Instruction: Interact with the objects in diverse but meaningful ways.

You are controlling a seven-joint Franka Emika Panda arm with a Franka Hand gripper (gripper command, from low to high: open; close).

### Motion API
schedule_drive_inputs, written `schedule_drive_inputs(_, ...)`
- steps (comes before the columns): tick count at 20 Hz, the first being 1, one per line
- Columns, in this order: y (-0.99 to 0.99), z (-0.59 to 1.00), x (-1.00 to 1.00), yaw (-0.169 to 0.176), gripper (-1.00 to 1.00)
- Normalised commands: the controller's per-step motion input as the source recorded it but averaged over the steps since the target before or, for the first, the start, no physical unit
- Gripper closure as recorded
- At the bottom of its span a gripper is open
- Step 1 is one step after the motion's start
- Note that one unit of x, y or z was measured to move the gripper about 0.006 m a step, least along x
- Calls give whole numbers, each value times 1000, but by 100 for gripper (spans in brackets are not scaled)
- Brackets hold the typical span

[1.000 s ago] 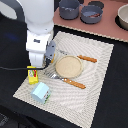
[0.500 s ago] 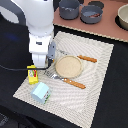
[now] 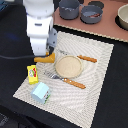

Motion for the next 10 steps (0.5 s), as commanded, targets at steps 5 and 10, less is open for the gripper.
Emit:
schedule_drive_inputs(5, 34, 890, 152, 0, -100)
schedule_drive_inputs(10, 54, 209, 222, 0, -100)
